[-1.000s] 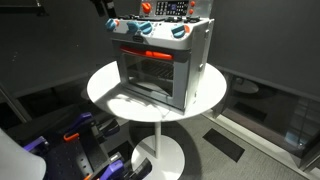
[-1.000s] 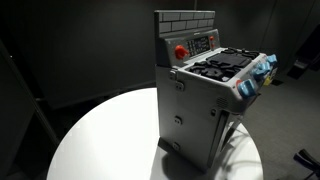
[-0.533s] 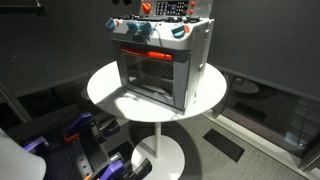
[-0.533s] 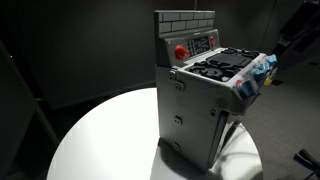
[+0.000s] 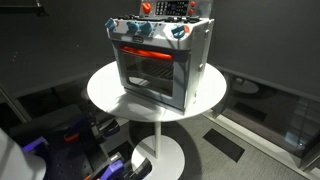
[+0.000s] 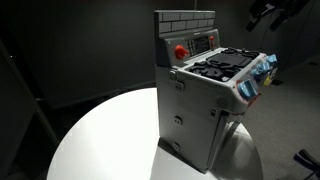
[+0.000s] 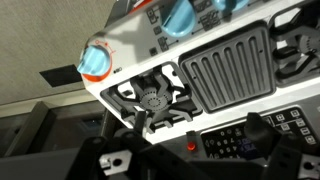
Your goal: Press the bottom right orange button on the stove
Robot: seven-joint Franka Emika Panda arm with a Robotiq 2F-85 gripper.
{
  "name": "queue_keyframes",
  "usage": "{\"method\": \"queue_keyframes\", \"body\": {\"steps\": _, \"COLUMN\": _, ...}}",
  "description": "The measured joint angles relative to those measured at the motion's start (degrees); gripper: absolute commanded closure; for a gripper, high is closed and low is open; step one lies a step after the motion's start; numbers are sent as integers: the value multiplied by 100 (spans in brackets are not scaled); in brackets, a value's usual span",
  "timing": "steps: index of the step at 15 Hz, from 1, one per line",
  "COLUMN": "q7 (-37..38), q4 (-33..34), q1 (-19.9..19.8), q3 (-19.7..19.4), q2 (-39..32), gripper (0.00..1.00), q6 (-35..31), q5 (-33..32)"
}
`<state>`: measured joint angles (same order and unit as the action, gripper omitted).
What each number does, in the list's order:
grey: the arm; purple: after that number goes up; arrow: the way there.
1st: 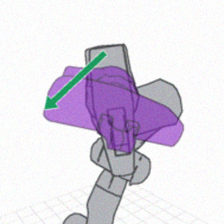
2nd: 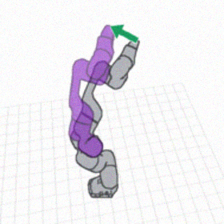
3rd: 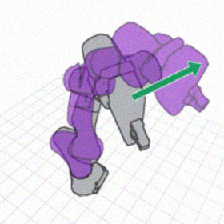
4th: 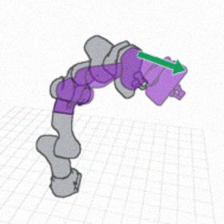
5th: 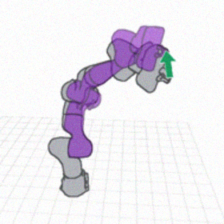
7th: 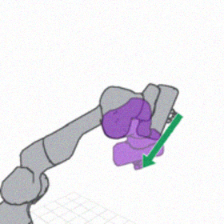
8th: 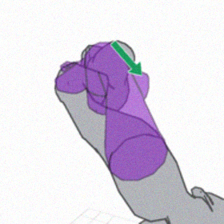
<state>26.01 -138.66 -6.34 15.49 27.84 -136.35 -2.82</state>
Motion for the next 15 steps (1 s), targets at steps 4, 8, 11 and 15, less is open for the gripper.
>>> {"method": "queue_keyframes", "body": {"steps": 4, "q7": 378, "q4": 575, "q1": -212, "q3": -23, "q2": -762, "gripper": 0, "q6": -155, "q5": -440}}
{"method": "queue_keyframes", "body": {"steps": 8, "q7": 764, "q4": 1094, "q1": -235, "q3": -118, "q2": -1469, "gripper": 0, "q6": -153, "q5": -846}}
{"method": "queue_keyframes", "body": {"steps": 11, "q7": 955, "q4": 1432, "q1": -178, "q3": -254, "q2": -1923, "gripper": 0, "q6": -120, "q5": -1033}}
{"method": "queue_keyframes", "body": {"steps": 15, "q7": 1073, "q4": 1849, "q1": 43, "q3": -533, "q2": -2396, "gripper": 0, "q6": 57, "q5": -1094}}
